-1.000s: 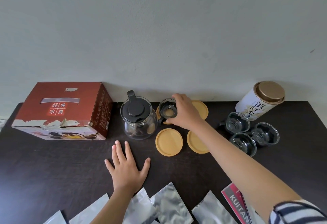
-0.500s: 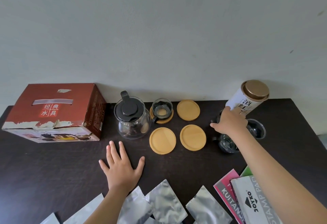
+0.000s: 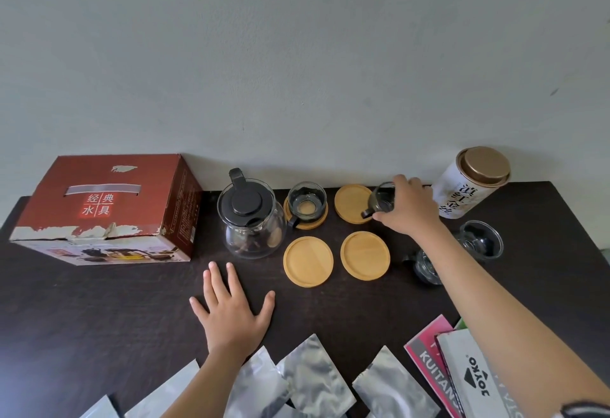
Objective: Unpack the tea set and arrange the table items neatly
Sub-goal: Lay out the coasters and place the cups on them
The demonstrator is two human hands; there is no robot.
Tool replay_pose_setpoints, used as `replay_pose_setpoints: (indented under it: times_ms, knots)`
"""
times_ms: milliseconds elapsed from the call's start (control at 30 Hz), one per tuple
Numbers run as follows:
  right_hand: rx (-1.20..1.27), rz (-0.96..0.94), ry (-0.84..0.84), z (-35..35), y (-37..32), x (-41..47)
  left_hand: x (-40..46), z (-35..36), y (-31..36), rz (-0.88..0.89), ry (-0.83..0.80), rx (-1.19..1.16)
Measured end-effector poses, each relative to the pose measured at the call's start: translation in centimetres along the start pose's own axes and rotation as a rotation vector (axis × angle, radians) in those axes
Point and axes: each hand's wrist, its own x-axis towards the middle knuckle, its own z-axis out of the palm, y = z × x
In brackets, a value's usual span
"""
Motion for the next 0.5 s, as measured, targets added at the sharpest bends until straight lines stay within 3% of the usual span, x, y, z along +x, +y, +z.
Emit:
replay_pose_setpoints:
  times_ms: [233, 500]
  knots:
    - [0.028, -0.152, -0.014, 1.4, -3.6, 1.7, 0.0, 0.0, 0.0, -0.006, -0.009, 0.004]
    - [0.157, -0.122, 0.089, 2.8, -2.9, -0.7, 0.0, -0.1, 0.0, -0.004, 0.005, 0.002]
